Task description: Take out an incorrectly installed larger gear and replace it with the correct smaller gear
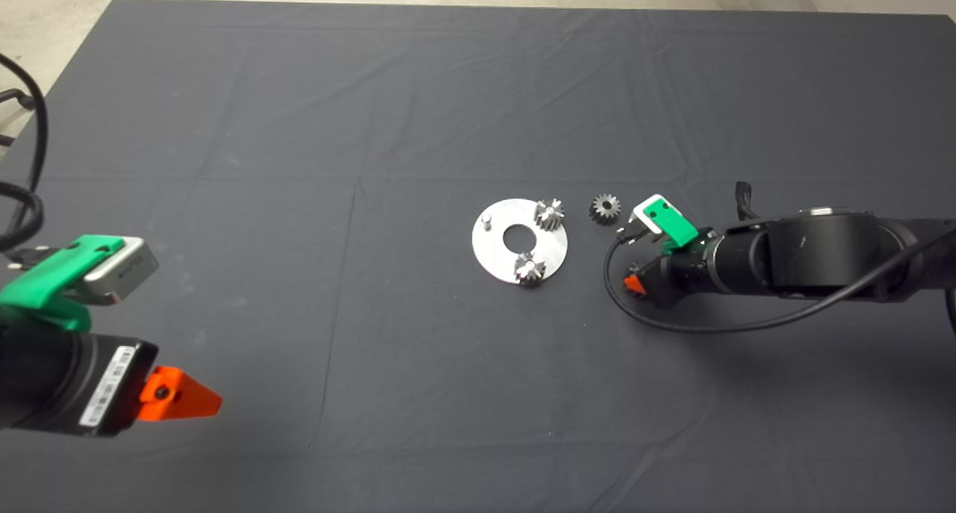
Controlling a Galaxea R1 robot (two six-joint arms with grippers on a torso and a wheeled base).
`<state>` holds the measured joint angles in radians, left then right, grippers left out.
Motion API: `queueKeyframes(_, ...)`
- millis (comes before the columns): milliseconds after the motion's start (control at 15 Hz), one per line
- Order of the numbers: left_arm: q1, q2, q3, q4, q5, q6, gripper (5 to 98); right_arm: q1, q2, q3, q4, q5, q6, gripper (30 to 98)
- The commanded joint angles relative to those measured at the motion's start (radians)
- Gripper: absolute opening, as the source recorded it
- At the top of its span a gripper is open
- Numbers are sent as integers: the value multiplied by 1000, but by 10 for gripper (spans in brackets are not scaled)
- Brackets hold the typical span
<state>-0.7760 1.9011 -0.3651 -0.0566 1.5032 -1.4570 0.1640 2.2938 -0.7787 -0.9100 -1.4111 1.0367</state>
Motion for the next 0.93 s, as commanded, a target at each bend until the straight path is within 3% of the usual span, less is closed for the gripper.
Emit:
queueKeyframes(0, -9, 2, 8, -14, 3, 1, 981, 22, -4, 20, -29, 0, 5, 530)
queueKeyframes(200, -9, 0, 8, -14, 3, 0, 981, 34, -20, 35, -29, 0, 9, 582)
queueKeyframes(400, -9, 2, 9, -15, 3, 0, 981, 101, -20, 24, -27, 0, 31, 635)
queueKeyframes(600, -9, 2, 9, -16, 3, 0, 981, 134, 3, -47, -23, 1, 37, 675)
queueKeyframes(867, -9, 3, 9, -16, 3, -2, 981, 137, 42, -129, -20, 13, 95, 720)
